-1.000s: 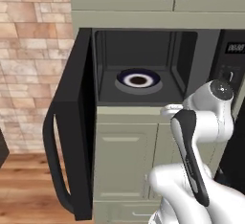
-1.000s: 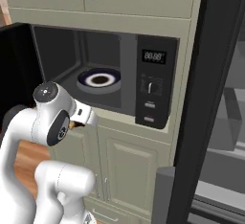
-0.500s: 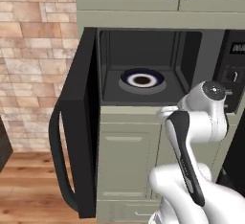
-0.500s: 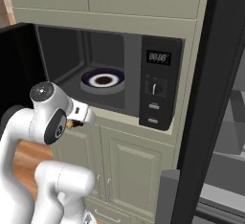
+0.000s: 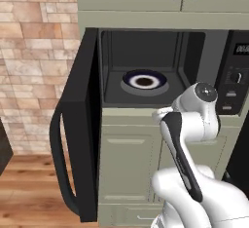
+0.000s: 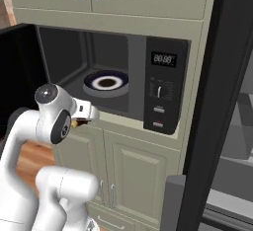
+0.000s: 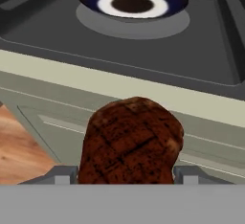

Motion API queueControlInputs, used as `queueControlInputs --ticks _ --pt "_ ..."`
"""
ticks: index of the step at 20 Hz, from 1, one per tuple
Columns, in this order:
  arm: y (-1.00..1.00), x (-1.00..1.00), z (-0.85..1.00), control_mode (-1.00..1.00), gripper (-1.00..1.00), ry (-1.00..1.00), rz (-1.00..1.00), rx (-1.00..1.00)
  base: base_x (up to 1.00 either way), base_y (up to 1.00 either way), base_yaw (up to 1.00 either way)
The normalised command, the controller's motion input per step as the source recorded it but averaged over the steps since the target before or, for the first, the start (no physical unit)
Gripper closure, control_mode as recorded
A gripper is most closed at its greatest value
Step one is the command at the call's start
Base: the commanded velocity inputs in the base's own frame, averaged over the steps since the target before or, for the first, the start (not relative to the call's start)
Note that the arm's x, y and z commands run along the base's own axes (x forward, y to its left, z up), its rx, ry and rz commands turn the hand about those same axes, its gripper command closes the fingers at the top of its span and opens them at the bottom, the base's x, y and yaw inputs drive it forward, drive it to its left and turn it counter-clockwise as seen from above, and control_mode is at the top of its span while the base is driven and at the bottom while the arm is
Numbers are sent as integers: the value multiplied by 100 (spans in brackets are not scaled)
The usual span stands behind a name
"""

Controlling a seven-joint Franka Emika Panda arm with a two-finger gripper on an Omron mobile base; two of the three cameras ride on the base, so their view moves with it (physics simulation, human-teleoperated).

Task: Transport the steak from the fridge to the microwave and turn on the microwave.

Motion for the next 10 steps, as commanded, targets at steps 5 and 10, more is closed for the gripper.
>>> queueControlInputs --ticks 5,10 --pt "0 14 4 -100 100 -19 4 0 0 0 0" --pt "1 6 28 -100 100 -25 2 0 0 0 0"
